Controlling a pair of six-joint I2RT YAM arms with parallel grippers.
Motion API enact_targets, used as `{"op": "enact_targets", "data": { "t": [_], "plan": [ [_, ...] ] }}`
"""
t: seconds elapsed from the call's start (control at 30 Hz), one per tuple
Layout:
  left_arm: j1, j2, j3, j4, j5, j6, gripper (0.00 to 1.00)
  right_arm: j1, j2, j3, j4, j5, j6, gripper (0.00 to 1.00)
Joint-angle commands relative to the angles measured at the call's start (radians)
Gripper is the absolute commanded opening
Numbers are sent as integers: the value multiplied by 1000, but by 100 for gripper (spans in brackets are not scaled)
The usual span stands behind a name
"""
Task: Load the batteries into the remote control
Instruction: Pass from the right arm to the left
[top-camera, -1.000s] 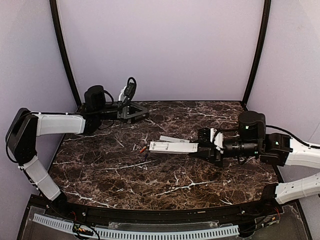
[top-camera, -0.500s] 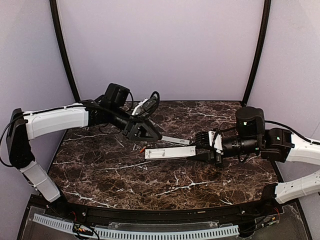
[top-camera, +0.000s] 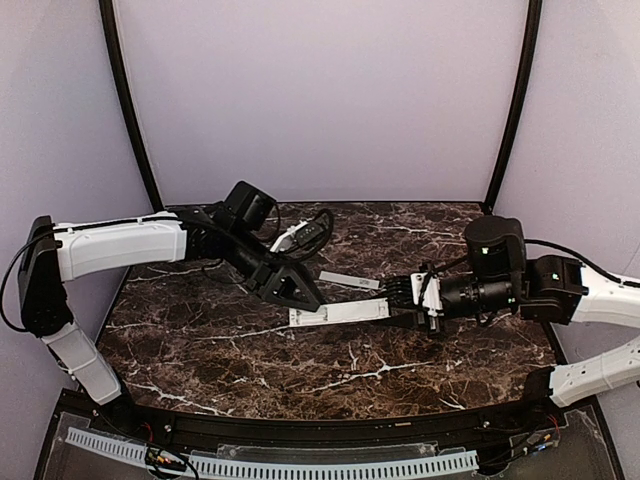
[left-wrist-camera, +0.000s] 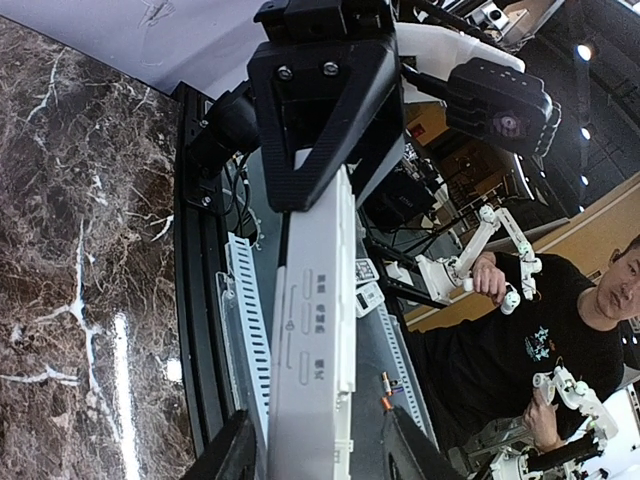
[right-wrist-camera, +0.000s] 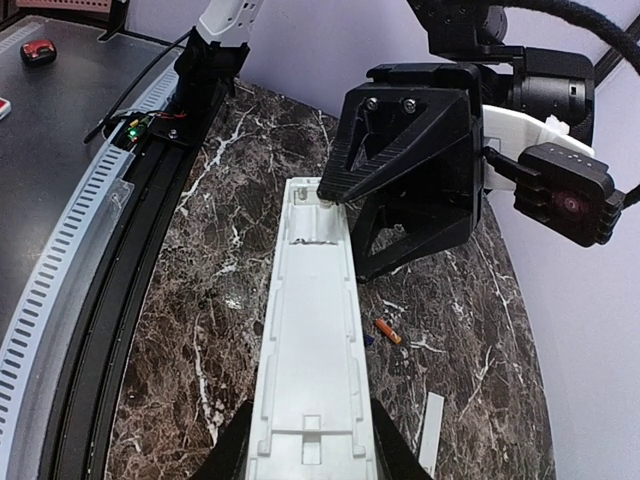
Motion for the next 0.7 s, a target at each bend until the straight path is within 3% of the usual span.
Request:
{"op": "enact_targets", "data": {
  "t": [0.0,0.4,0.53,0.67],
  "plan": [
    [-14,1,25,-36,43,26,43,17,-1,30,14,34,-24,0],
    [-33,37,49,-94,29,39,46,23,-2,33,13,54,-46,0],
    [-35,46,62,-112,33,78,35,25,-2,33,13,55,-49,0],
    [-36,46,64,-111,42,78,12,25,-5,30,14,67,-54,0]
  ]
}}
